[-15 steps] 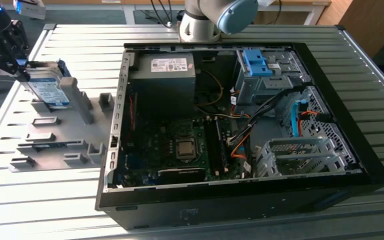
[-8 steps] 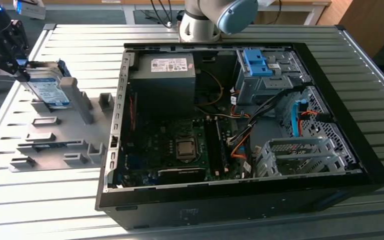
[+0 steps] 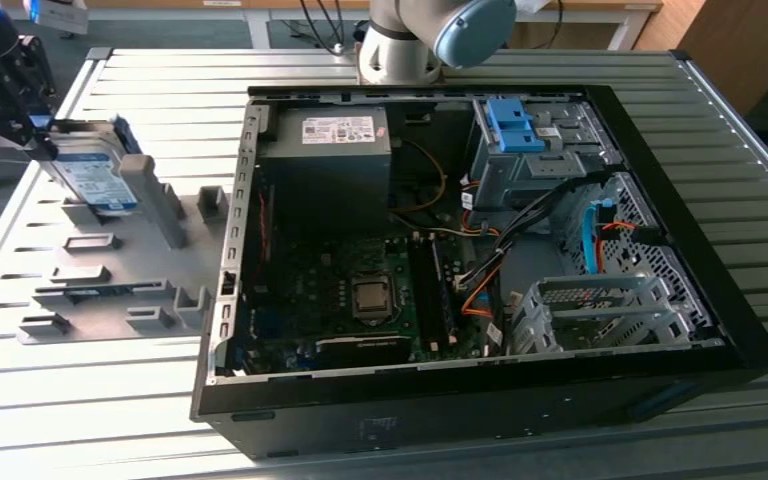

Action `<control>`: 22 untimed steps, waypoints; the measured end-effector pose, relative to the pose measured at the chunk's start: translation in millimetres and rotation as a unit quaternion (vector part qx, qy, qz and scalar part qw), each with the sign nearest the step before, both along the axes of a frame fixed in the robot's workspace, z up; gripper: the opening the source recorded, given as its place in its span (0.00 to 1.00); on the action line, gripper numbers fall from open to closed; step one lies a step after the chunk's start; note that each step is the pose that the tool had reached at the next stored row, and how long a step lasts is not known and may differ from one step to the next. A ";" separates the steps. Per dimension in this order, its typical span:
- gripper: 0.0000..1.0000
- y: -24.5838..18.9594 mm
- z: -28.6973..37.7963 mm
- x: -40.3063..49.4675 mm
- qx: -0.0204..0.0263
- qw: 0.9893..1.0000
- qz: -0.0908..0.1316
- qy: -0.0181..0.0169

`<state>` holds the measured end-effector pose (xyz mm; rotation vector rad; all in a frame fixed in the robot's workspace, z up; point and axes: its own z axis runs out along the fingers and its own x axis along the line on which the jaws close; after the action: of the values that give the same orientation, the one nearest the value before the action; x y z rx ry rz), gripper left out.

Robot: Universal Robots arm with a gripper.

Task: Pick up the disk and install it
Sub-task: 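Pick up the disk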

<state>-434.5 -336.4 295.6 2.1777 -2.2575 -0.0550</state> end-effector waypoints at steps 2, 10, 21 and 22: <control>0.37 0.0 2.9 0.0 0.000 1.000 0.000 0.000; 0.37 0.0 16.5 0.0 0.000 1.000 0.000 0.000; 0.37 0.0 31.2 0.0 0.000 1.000 0.000 0.000; 0.37 0.0 32.3 0.0 0.000 1.000 0.000 0.000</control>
<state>-434.5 -336.4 328.0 2.1777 -2.2576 -0.0550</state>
